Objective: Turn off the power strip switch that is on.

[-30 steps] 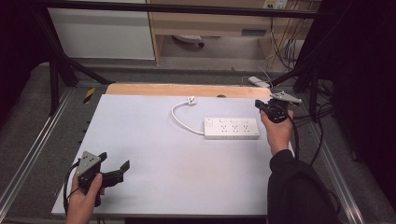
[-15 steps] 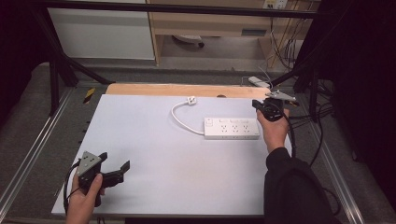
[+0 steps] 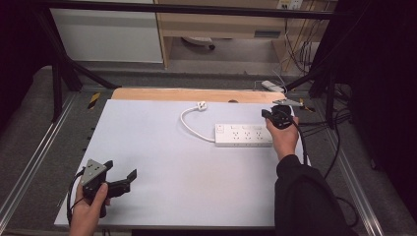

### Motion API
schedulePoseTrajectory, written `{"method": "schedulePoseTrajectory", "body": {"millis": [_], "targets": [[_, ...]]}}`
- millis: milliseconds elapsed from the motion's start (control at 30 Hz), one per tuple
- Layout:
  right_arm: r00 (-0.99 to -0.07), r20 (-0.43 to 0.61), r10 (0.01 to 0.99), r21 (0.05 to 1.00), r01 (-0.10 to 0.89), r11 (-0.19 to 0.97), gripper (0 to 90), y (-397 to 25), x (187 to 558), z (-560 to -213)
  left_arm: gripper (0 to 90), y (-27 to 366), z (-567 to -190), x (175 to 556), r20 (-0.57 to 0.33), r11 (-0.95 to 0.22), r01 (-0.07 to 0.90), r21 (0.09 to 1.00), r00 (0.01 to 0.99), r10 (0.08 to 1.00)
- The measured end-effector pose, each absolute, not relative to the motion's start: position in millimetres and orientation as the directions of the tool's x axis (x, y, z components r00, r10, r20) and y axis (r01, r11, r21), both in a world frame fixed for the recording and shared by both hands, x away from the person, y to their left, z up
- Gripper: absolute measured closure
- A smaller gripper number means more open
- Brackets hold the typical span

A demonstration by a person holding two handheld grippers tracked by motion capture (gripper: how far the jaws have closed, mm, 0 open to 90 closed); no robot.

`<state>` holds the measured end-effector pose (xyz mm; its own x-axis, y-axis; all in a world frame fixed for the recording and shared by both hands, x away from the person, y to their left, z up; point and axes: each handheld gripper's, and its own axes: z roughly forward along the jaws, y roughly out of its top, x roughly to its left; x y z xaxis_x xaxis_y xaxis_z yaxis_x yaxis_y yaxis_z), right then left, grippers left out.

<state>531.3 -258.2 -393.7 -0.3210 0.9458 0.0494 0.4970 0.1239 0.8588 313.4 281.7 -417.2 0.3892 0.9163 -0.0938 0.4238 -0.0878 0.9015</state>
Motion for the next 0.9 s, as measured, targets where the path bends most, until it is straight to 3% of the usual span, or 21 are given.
{"method": "schedulePoseTrajectory", "body": {"millis": [900], "targets": [[-0.322, 0.042, 0.946, 0.817, 0.556, 0.153, 90.0, -248.5, 538.7, -417.1, 6.3, 281.4, -417.4, 313.5, -0.091, -0.094, 0.426, 0.900, 0.394, 0.915]]}}
